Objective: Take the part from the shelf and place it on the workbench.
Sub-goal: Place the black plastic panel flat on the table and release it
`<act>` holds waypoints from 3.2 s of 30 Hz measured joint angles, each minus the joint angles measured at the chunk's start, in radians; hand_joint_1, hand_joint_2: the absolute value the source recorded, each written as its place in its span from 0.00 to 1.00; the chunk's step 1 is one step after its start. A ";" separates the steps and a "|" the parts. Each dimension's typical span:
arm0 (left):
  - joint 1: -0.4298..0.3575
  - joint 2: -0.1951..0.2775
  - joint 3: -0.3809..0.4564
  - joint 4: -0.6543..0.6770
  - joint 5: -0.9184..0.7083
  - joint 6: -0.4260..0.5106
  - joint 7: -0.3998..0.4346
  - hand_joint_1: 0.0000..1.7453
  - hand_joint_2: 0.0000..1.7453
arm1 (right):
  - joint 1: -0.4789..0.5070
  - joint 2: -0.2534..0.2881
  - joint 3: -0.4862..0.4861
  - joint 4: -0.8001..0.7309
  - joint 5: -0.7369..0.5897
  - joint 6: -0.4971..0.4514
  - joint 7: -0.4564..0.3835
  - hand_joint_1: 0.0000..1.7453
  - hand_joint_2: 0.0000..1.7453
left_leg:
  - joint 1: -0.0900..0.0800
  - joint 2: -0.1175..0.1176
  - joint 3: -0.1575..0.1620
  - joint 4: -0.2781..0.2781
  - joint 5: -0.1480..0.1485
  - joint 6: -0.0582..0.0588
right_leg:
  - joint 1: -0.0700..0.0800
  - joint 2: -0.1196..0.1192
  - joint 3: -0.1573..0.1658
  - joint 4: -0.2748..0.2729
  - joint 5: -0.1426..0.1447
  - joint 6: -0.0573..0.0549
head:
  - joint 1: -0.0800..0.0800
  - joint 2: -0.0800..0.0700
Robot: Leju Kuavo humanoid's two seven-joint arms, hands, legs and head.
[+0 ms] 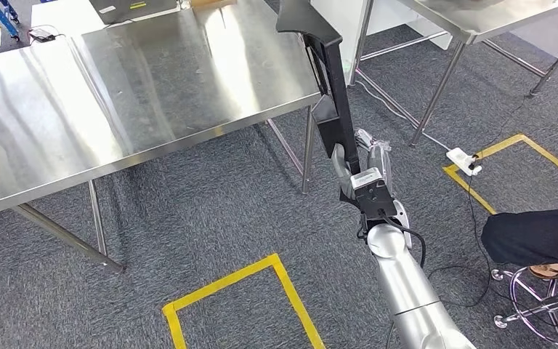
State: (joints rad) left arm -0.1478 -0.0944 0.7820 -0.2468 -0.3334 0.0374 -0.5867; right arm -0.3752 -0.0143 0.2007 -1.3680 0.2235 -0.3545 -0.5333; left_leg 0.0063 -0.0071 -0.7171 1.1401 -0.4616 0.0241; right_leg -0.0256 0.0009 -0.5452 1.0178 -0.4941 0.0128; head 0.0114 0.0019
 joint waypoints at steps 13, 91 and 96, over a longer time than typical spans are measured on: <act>0.003 0.002 0.002 0.001 0.009 0.003 -0.004 0.00 1.00 | -0.018 0.004 0.005 0.013 -0.007 0.010 0.000 1.00 1.00 | -0.024 -0.010 0.144 -0.167 0.036 0.054 | 0.012 0.001 -0.141 0.235 -0.080 0.031 | 0.002 0.000; -0.023 0.000 0.002 0.000 -0.022 -0.021 0.024 0.00 1.00 | -0.914 -0.187 0.150 0.735 0.366 0.264 0.393 1.00 1.00 | 0.003 0.003 -0.010 0.056 -0.034 -0.014 | 0.000 0.013 -0.046 -0.042 0.087 -0.003 | -0.010 0.000; -0.025 0.010 0.001 0.000 -0.023 -0.027 0.028 0.00 1.00 | -0.904 -0.145 0.224 0.839 0.427 0.310 0.387 1.00 1.00 | -0.007 0.001 0.069 -0.155 0.078 0.009 | 0.016 0.018 -0.033 -0.038 0.065 0.009 | -0.009 0.000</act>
State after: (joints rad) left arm -0.1726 -0.0846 0.7829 -0.2469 -0.3559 0.0102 -0.5584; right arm -1.2794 -0.1595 0.4248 -0.5286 0.6506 -0.0442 -0.1464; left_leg -0.0003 -0.0057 -0.6483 0.9852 -0.3835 0.0330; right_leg -0.0097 0.0188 -0.5780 0.9800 -0.4288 0.0219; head 0.0027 0.0019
